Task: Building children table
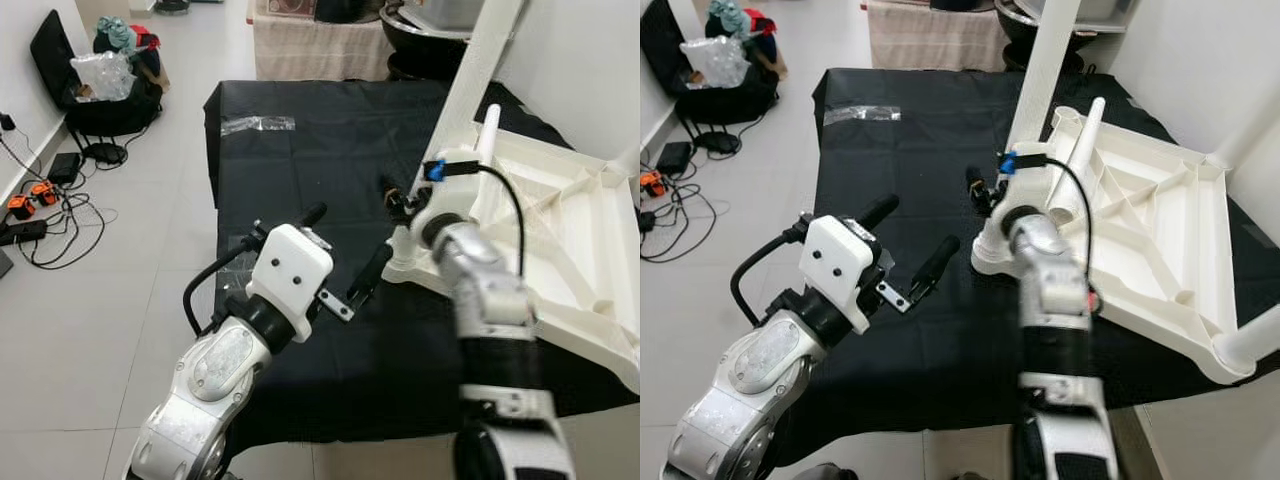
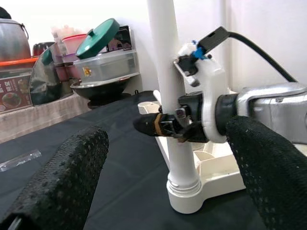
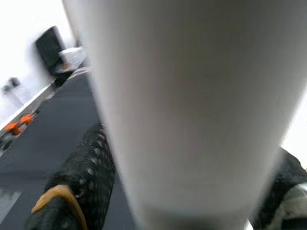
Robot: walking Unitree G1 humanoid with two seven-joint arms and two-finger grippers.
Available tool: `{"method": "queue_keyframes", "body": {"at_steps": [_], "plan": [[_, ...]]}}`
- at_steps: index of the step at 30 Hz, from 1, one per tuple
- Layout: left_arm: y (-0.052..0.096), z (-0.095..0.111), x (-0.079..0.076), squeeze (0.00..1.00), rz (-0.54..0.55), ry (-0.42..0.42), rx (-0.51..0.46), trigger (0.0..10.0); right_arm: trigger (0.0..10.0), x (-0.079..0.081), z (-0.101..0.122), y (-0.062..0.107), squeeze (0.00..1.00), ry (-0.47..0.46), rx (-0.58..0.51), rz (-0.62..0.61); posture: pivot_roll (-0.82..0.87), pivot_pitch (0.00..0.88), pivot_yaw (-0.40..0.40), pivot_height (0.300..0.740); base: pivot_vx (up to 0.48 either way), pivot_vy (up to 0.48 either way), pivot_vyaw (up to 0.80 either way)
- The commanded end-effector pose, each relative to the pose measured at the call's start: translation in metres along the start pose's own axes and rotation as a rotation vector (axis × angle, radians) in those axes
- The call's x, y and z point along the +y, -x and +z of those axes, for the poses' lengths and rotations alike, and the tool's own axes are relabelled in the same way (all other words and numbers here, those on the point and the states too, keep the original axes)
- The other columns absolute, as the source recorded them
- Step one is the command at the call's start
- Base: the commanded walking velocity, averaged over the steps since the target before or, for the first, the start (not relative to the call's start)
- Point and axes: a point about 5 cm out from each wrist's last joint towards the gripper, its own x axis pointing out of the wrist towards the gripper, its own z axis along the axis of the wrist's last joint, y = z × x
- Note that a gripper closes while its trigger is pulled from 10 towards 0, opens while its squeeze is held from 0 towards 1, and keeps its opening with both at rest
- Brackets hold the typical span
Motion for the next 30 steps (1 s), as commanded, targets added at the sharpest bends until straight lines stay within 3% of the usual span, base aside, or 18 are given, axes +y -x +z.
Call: {"method": "queue_keyframes", "body": {"at_steps": [1,3,8,10,14,18,19,26,28,29,30], "plan": [[-0.001,-0.001,0.0,0.0,-0.002,0.0,0.0,10.0,10.0,0.001,-0.001,0.001,0.0,-0.006,0.01,0.163,0.07,0.087,-0.089,0.74,0.0,0.0,0.0],[-0.001,-0.001,0.001,0.0,-0.001,-0.001,-0.001,10.0,10.0,-0.007,0.002,0.006,0.0,-0.018,0.005,0.376,0.07,0.089,-0.091,0.74,0.0,0.0,0.0],[-0.001,0.0,0.001,0.0,0.0,-0.004,-0.002,10.0,10.0,-0.011,0.006,0.007,0.0,-0.021,-0.011,0.552,0.07,0.089,-0.091,0.74,0.0,0.0,0.0],[-0.001,0.0,0.002,0.0,0.003,-0.007,-0.002,10.0,10.0,-0.007,0.01,0.004,0.0,-0.065,-0.021,0.688,0.08,0.089,-0.093,0.74,0.0,0.0,0.0],[0.0,0.001,0.002,0.0,0.006,-0.012,-0.001,10.0,10.0,0.001,0.017,-0.006,0.0,-0.135,-0.049,0.824,0.09,0.09,-0.093,0.74,0.0,0.0,0.0],[0.0,0.002,0.003,0.0,0.008,-0.013,0.0,10.0,10.0,0.005,0.019,-0.012,0.0,-0.155,-0.048,0.856,0.1,0.092,-0.094,0.74,0.0,0.0,0.0],[0.001,0.002,0.003,0.0,0.008,-0.015,0.0,10.0,0.0,0.007,0.017,-0.014,0.0,-0.161,-0.037,0.852,0.1,0.092,-0.094,0.74,0.0,0.0,0.0],[0.001,0.002,0.004,0.0,0.009,-0.018,0.001,10.0,0.0,0.005,0.01,-0.014,0.0,-0.186,-0.038,0.857,0.1,0.092,-0.096,0.74,0.0,0.0,0.0],[0.0,0.001,0.003,0.0,0.007,-0.015,0.002,10.0,0.0,-0.005,0.001,-0.012,0.0,-0.161,-0.037,0.765,0.09,0.091,-0.092,0.74,0.0,0.0,0.0],[0.0,0.001,0.002,0.0,0.005,-0.014,0.002,10.0,0.0,-0.012,-0.004,-0.015,0.0,-0.118,-0.01,0.659,0.09,0.089,-0.092,0.74,0.0,0.0,0.0],[0.0,0.001,0.002,0.0,0.005,-0.014,0.002,10.0,0.0,-0.012,-0.004,-0.015,0.0,-0.118,-0.01,0.659,0.09,0.089,-0.092,0.74,0.0,0.0,0.0]]}}
